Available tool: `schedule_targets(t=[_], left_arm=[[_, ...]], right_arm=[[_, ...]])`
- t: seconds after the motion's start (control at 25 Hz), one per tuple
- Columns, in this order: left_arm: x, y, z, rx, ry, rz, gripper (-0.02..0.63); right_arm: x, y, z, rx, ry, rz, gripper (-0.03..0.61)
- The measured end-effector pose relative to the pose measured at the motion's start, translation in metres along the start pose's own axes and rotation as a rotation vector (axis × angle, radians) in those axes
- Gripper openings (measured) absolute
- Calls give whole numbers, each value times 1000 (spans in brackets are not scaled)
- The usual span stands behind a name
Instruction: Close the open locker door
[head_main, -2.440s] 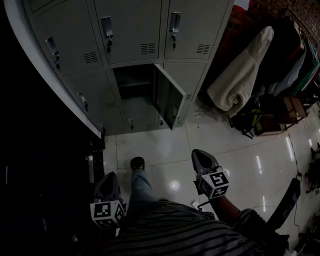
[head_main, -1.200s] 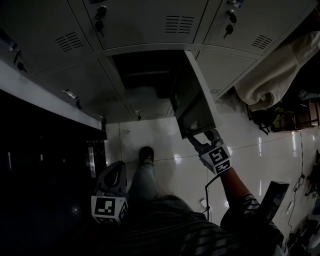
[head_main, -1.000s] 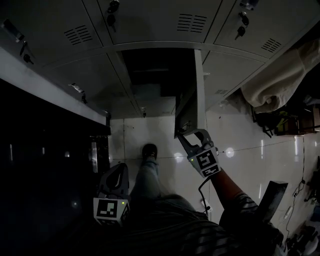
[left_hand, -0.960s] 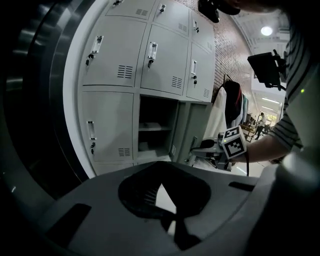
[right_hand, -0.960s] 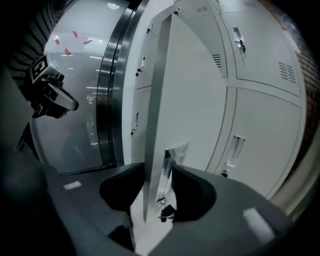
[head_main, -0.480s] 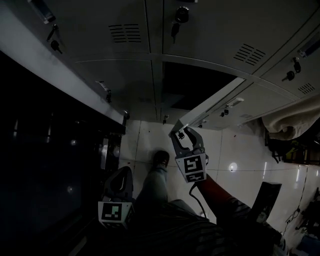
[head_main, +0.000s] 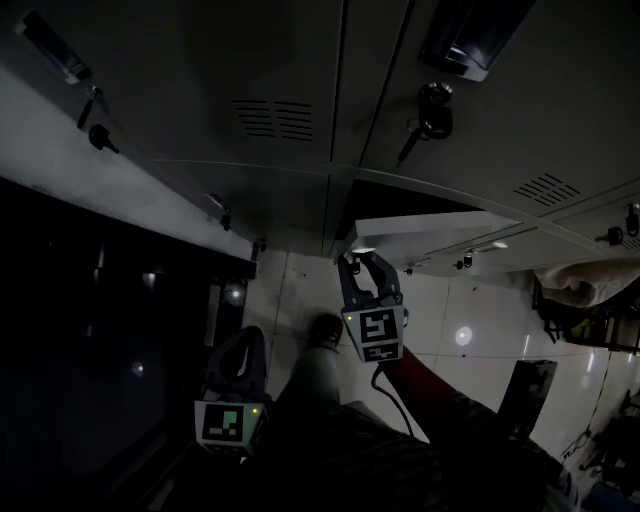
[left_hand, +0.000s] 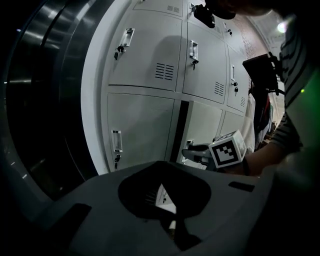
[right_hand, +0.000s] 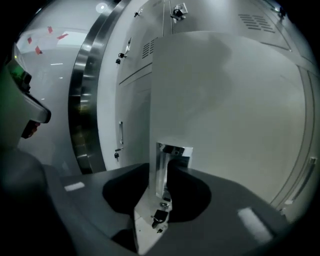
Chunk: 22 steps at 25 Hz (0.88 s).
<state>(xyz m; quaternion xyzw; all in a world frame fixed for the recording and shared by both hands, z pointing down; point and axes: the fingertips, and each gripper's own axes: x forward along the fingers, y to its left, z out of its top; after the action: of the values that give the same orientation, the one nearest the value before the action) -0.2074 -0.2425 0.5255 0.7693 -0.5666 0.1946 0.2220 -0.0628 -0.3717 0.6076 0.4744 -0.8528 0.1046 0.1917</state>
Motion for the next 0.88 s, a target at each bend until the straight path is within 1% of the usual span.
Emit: schedule_targets(t=[0.16, 0.28, 0.32, 0.44, 0.72, 0.88], left_arm=[[13, 16, 8, -1, 5, 17, 3], [20, 23, 13, 3, 6, 22, 3], [22, 25, 14, 4, 6, 23, 4], [29, 29, 20, 3, 0, 25, 5], [37, 33, 37, 8, -33, 28, 3], [30, 31, 40, 5, -40, 44, 5]], right_arm=[[24, -14, 10, 25, 3, -23, 92], [35, -30, 14, 37, 8, -63, 53], [37, -34, 15, 46, 10, -71, 49], [42, -40, 18, 56, 16, -66, 32], [41, -40, 18, 56, 35, -67, 32], [12, -37, 20, 93, 39, -65, 40]])
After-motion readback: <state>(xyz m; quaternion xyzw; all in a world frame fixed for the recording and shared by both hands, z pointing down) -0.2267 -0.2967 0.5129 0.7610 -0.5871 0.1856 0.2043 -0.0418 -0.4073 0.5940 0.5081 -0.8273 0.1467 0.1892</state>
